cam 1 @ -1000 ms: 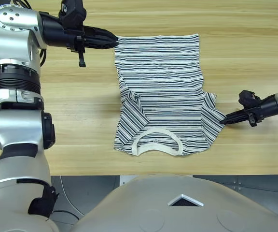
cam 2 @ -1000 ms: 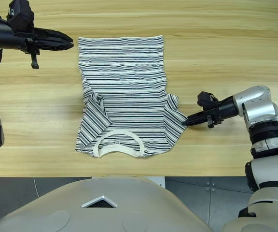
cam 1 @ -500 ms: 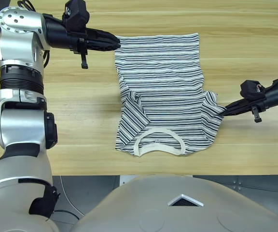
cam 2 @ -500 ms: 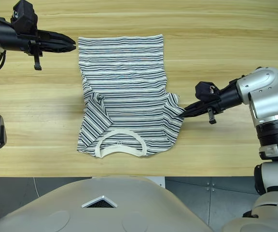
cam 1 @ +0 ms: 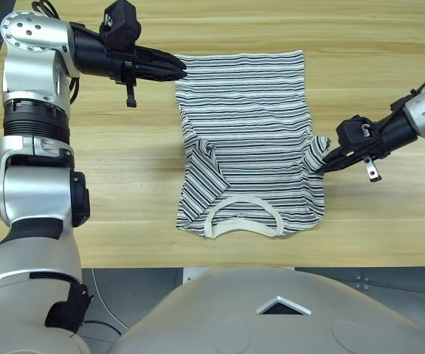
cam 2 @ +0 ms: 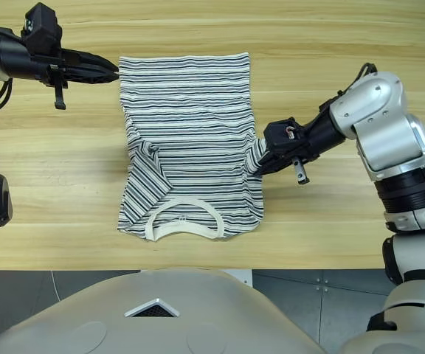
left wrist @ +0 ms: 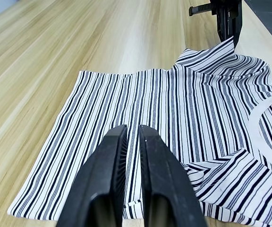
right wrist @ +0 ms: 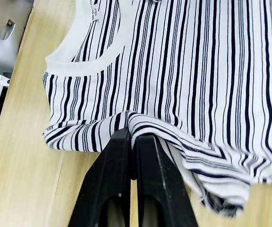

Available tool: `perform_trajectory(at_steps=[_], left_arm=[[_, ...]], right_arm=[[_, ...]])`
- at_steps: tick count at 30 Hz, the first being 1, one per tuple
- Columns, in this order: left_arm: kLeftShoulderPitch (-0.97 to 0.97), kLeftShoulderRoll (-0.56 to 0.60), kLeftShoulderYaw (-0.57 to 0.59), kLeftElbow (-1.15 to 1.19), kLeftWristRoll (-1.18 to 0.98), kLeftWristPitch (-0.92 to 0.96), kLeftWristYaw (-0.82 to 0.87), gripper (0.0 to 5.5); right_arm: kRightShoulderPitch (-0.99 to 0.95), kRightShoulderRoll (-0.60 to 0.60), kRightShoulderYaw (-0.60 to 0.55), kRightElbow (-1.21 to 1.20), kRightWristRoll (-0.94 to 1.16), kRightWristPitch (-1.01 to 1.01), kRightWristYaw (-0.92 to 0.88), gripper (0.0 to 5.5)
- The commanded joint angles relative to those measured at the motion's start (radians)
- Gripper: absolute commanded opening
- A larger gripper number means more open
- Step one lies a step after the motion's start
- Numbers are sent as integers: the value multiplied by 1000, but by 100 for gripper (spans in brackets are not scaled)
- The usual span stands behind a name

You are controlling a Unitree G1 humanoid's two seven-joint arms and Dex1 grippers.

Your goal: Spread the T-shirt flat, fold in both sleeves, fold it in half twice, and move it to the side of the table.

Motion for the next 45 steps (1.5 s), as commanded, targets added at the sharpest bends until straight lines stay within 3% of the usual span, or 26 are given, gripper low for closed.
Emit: perform_trajectory(at_steps=[1,11,15,24,27,30,32,34,40,42,45], left_arm=[[-18,-6,4,-10,12,0,-14,51],[-18,-13,4,-18,11,6,-16,51],[-14,-17,3,-20,11,7,-15,51],[-6,-17,6,-33,8,10,-13,51],[109,23,2,-130,36,-122,16,51],[238,64,-25,-231,246,-377,289,68],[362,135,-53,-364,420,-657,414,111],[455,190,-36,-472,522,-879,507,111],[627,295,-2,-617,774,-1224,701,111],[552,238,105,-596,909,-1444,799,111],[501,221,206,-517,1052,-1592,942,111]], right_arm=[[-75,64,65,-15,-32,14,-2,14],[-117,181,199,70,-90,9,-7,29],[-97,209,178,105,-100,-13,-33,97],[-99,190,107,82,-46,-35,-8,101],[-19,65,-57,24,141,14,-2,101],[143,68,-332,14,243,-36,-165,121],[307,37,-438,-29,223,-204,-199,170],[449,11,-510,-27,169,-463,-190,170],[602,-4,-489,83,35,-891,-194,170],[600,-2,-466,144,-21,-1030,-219,170],[578,3,-432,215,-106,-1208,-274,170]])
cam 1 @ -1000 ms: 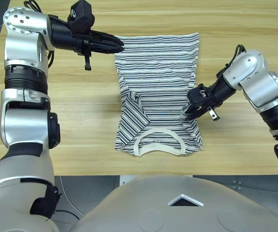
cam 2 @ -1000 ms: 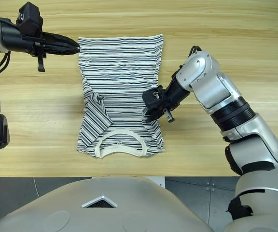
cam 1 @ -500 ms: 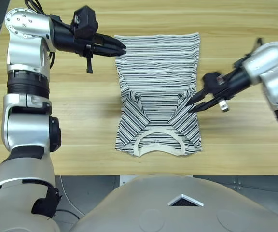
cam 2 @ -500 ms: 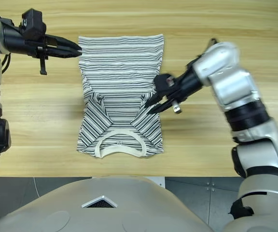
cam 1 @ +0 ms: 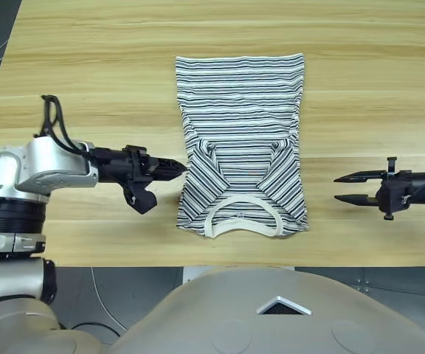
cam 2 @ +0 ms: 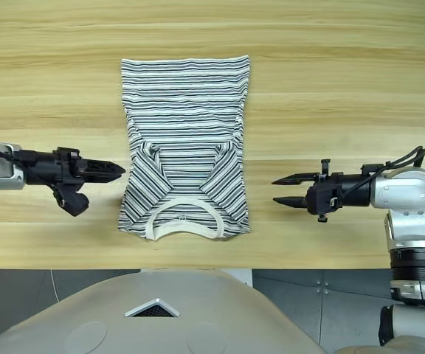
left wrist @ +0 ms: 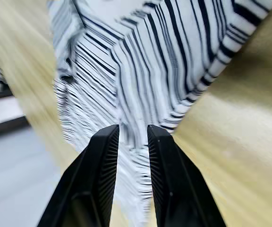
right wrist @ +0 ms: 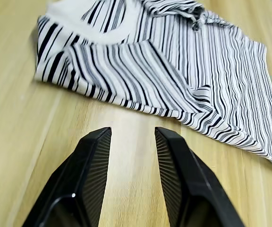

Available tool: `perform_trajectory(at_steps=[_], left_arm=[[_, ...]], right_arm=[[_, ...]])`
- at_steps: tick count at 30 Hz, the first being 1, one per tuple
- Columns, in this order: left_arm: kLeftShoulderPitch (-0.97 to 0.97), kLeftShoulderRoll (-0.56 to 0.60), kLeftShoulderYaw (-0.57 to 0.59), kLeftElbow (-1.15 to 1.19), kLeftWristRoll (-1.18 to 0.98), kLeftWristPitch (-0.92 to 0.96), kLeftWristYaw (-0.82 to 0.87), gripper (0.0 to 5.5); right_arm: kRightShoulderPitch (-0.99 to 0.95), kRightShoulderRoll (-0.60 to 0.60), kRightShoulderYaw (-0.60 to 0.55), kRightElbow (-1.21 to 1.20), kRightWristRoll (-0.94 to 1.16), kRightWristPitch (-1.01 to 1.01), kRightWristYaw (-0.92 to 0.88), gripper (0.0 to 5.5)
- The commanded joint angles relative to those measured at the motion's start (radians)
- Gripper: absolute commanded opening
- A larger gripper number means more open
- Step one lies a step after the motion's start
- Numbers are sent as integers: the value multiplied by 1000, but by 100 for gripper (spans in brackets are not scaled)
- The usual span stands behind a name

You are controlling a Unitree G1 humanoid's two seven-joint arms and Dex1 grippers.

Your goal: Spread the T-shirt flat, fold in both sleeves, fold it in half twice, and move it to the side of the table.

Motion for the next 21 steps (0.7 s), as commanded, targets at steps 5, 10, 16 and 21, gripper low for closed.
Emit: perform_trajectory(at_steps=[5,10,16,21], left_arm=[[-21,32,133,96,324,-159,430,158],[50,50,57,105,472,-159,707,180],[72,83,-52,132,674,-29,1044,202],[55,189,-275,152,866,180,1403,290]], right_arm=[[-188,54,5,294,-508,-692,-274,171],[-234,74,-20,329,-696,-868,-441,171],[-212,46,11,250,-777,-869,-628,190],[-174,-20,70,232,-773,-832,-699,285]])
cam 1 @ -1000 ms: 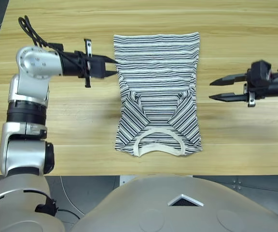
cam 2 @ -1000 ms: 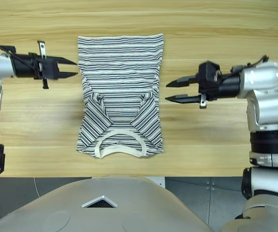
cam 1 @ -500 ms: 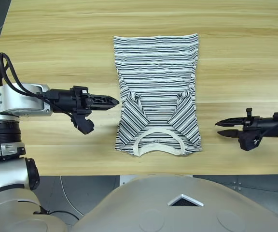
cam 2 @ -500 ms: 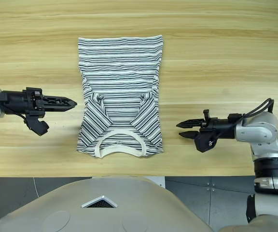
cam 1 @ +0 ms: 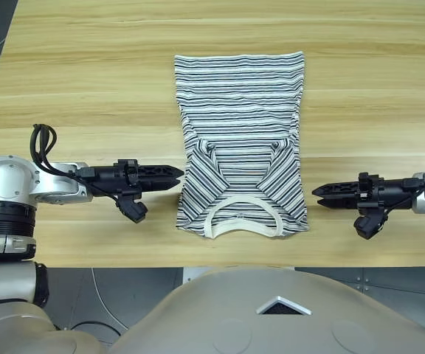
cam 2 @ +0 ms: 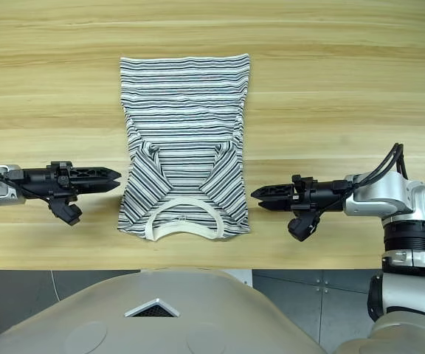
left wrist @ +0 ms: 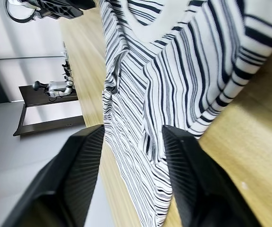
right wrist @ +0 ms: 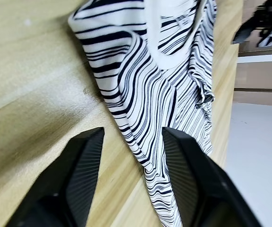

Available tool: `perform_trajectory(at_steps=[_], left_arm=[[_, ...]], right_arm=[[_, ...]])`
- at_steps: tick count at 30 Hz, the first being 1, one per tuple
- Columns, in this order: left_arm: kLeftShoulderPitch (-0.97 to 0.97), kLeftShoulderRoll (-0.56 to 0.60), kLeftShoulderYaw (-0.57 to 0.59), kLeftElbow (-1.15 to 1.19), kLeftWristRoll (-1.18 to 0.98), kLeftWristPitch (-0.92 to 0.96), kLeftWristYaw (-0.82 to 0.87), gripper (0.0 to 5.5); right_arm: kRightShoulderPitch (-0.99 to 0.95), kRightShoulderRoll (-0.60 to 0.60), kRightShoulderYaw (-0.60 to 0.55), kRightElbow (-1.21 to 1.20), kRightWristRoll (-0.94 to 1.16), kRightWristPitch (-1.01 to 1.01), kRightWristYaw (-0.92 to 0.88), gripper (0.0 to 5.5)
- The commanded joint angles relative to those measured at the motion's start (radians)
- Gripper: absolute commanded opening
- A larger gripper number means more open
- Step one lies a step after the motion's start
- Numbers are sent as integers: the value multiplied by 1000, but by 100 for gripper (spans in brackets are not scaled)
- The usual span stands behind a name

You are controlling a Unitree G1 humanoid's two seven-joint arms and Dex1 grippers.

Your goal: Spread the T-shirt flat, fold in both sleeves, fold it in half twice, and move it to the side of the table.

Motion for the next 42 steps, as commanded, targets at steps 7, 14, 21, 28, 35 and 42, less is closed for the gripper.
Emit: perform_trajectory(at_steps=[7,14,21,28,35,42], left_arm=[[-96,183,-479,150,296,285,522,312],[-149,207,-564,30,147,201,462,312],[-182,186,-559,-26,42,168,344,312],[-145,184,-599,26,26,167,290,312],[-140,176,-669,85,80,217,349,312],[-160,128,-762,135,121,270,429,312]], right_arm=[[26,-149,139,-68,30,86,-87,288],[-12,-135,233,-80,25,138,-125,288],[-64,-105,314,-94,29,185,-150,288],[-104,-91,382,-63,41,208,-170,288],[-98,-119,411,-74,63,214,-180,288],[-95,-133,434,-111,98,237,-166,288]])
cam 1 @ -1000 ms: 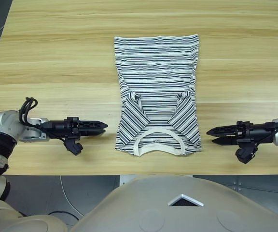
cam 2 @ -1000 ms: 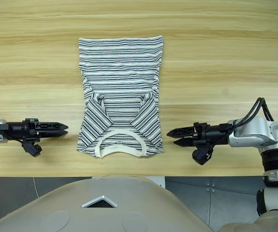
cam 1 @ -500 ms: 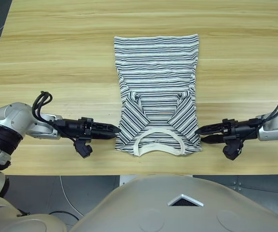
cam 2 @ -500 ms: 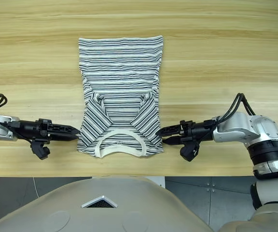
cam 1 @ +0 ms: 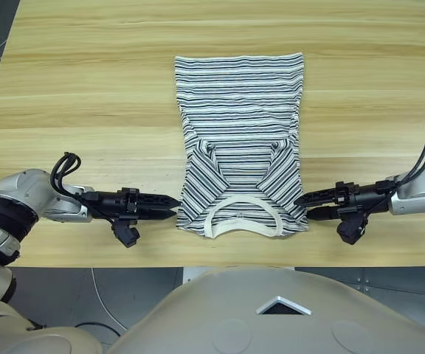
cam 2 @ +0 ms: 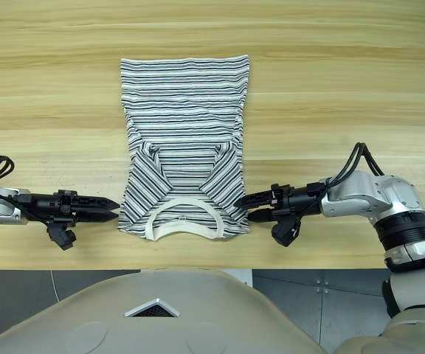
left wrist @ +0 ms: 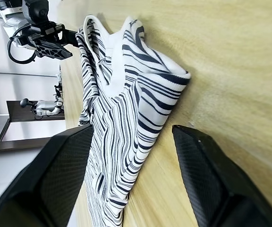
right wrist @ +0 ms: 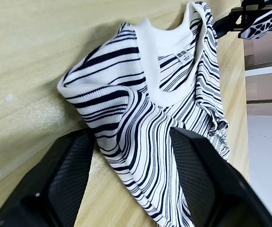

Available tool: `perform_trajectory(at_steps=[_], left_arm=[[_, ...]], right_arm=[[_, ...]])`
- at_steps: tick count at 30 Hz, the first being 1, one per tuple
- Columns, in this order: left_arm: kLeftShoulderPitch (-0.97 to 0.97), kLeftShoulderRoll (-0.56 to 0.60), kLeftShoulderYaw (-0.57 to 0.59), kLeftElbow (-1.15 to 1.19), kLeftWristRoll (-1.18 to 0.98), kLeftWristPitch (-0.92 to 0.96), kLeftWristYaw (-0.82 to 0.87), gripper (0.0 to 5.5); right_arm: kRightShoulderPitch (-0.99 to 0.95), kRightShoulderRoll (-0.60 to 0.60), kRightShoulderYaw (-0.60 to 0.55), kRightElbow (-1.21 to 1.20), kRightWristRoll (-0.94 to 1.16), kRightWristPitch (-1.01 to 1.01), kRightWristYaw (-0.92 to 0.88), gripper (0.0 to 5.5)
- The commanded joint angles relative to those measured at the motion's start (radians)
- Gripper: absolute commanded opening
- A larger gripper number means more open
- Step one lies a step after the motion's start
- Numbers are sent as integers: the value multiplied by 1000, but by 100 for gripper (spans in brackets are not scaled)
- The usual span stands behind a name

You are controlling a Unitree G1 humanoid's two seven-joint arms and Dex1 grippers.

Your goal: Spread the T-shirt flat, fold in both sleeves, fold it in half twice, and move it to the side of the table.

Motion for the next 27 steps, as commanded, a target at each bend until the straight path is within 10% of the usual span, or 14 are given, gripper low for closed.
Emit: perform_trajectory(at_steps=[1,14,27], left_arm=[[-5,-33,-56,8,61,30,-37,312],[-115,-56,77,-79,-234,-164,-372,312],[-153,-108,168,21,-285,-267,-505,143]], right_arm=[[-9,-24,24,-35,42,33,20,288],[8,-34,48,-112,69,145,67,288],[-13,-42,113,-88,134,154,138,50]])
